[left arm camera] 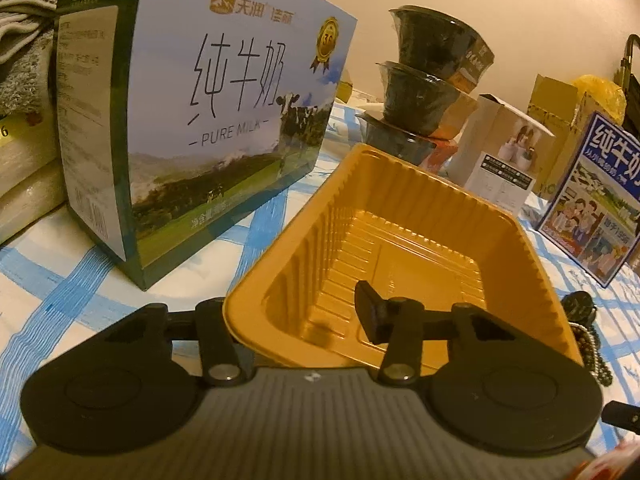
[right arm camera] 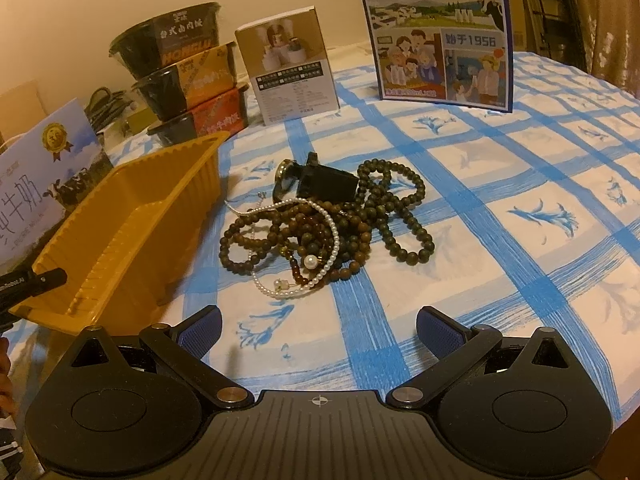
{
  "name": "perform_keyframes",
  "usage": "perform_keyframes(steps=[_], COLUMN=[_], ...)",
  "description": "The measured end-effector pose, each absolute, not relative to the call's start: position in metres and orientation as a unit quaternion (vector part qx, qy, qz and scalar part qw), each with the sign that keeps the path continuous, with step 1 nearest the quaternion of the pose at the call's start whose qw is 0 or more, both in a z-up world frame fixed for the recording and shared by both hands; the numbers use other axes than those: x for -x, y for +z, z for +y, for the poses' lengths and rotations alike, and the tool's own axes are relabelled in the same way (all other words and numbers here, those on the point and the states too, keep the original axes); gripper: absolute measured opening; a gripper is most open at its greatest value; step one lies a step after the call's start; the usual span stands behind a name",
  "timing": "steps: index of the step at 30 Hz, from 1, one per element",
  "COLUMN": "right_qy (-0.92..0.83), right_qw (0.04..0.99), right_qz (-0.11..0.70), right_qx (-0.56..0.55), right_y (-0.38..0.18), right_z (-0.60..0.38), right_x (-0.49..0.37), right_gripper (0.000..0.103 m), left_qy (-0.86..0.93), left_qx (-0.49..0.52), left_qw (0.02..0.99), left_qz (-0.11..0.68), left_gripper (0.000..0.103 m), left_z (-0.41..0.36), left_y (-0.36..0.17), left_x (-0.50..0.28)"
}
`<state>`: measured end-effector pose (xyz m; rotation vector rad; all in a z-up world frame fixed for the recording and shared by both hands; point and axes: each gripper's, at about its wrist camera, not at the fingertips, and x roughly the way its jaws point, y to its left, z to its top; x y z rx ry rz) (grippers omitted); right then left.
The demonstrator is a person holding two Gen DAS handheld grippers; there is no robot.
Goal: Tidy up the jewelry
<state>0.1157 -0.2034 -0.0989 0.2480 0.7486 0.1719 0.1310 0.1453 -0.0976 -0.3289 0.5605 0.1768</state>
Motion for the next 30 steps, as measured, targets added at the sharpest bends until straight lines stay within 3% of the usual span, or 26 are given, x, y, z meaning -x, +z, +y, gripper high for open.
perform_keyframes(steps=[6,14,15,16,24,30], right_qy=[0.086,0.108,0.111,0.114,0.127,0.115], right_qw=[0.92,0.929,0.931,0.934,0.939,0.945], right_qz=[0.36,0.337,0.331,0.326,0.316,0.307], right_qx=[-0.127,-0.11,-0.101,-0.093,-0.042,-0.004], right_y=[-0.101,-0.098,-0.097,-0.097,-0.103,-0.107], right_z=[-0.206,-0.203,-0.201,-0.199,-0.188,-0.18], right_x=[-0.122,-0.125,-0.124,-0.123,-0.131,-0.136], right_gripper=[0.103,0.103,0.096,0.081,0.033,0.023], left_qy=[0.088,0.108,0.106,0.103,0.084,0.083], left_qx=[0.16,0.129,0.126,0.123,0.1,0.101], left_qw=[0.946,0.956,0.958,0.959,0.966,0.966], left_qz=[0.268,0.239,0.235,0.232,0.223,0.223], left_gripper=[0.016,0.011,0.01,0.009,0.005,0.005], left_z=[0.147,0.133,0.133,0.132,0.129,0.129], left_y=[-0.1,-0.09,-0.087,-0.084,-0.066,-0.067], left_x=[-0.133,-0.111,-0.108,-0.106,-0.096,-0.096])
